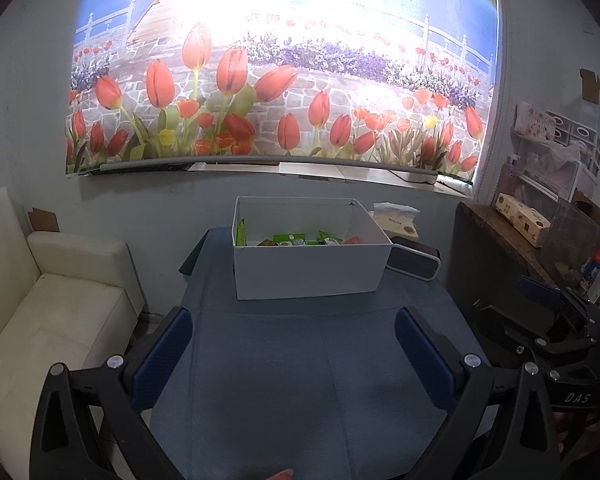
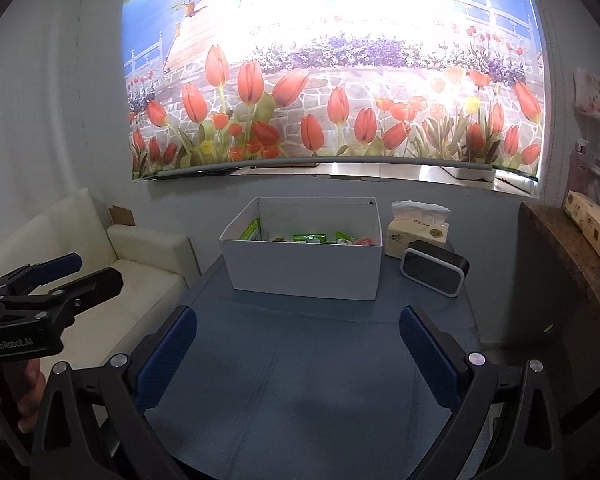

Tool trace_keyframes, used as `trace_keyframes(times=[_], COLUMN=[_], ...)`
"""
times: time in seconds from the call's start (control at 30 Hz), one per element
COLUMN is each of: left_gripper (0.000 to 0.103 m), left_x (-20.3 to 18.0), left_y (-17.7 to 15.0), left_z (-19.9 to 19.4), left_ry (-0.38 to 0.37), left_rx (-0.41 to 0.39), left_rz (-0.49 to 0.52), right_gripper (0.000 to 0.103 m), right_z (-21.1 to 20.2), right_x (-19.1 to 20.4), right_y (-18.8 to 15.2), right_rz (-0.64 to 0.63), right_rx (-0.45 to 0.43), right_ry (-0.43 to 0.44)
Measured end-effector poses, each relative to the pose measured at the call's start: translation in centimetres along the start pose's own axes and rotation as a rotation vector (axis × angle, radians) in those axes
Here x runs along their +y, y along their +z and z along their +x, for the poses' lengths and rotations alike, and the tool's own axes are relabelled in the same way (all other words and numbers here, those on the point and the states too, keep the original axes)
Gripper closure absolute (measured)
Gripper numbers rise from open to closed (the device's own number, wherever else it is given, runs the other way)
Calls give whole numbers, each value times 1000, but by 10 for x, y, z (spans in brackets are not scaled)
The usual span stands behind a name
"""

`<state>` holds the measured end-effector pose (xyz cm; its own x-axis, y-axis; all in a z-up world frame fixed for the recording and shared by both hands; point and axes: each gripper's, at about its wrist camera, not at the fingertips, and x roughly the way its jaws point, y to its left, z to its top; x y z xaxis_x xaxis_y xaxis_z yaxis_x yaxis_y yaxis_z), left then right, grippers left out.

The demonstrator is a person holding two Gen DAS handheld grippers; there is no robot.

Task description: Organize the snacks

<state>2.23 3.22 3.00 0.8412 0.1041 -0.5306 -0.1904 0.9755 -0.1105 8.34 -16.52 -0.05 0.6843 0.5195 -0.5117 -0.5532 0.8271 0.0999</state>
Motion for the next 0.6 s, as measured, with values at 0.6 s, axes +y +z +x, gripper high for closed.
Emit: trace_keyframes(times=[0.6], left_gripper=[0], left_x=[-2], left_y=[2], left_z=[1], left_ry=[-19], left_rx=[24], left_rz=[17], right_gripper=[0], right_z=[-3], right_x=[-8], right_y=[6], right_rz=[24], right_rx=[3], right_ry=[-4])
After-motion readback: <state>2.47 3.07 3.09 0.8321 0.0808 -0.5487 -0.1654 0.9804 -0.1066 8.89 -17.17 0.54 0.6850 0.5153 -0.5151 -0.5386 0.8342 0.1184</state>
